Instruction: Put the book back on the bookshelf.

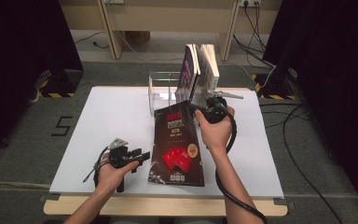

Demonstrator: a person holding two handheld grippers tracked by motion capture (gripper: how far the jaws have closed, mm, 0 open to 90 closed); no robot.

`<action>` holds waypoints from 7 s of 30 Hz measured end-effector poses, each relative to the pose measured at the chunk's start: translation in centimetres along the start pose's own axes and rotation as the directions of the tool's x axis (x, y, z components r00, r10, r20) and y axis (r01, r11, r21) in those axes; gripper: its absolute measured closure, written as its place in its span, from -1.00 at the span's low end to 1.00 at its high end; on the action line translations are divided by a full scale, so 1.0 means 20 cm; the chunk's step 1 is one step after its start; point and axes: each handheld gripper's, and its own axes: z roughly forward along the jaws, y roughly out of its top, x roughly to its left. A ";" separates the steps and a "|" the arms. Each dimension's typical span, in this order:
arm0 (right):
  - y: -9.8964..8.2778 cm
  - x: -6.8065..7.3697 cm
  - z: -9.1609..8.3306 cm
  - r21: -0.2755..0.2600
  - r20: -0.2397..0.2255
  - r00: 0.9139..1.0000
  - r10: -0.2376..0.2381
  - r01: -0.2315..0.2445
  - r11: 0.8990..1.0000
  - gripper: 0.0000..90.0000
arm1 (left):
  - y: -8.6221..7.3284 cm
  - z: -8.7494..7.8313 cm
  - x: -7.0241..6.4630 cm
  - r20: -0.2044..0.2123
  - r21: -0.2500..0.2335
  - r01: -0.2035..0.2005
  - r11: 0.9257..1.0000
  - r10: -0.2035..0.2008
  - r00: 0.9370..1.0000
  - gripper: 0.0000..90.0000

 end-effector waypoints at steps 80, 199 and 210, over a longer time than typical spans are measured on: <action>0.28 0.25 0.09 -0.290 0.021 0.998 -0.061 0.064 0.955 0.95 | 0.04 -0.03 0.00 -0.003 -0.044 0.010 0.999 -0.010 1.000 0.05; -0.12 -0.14 -0.27 -0.153 0.082 0.995 -0.051 0.064 0.986 0.53 | 0.60 -0.11 -0.24 0.032 -0.191 -0.117 0.974 0.125 0.992 0.93; -0.49 -0.45 -0.35 -0.076 0.243 0.968 0.057 -0.040 0.996 0.47 | 0.61 -0.18 -0.21 0.013 -0.229 -0.109 0.967 0.115 0.993 0.93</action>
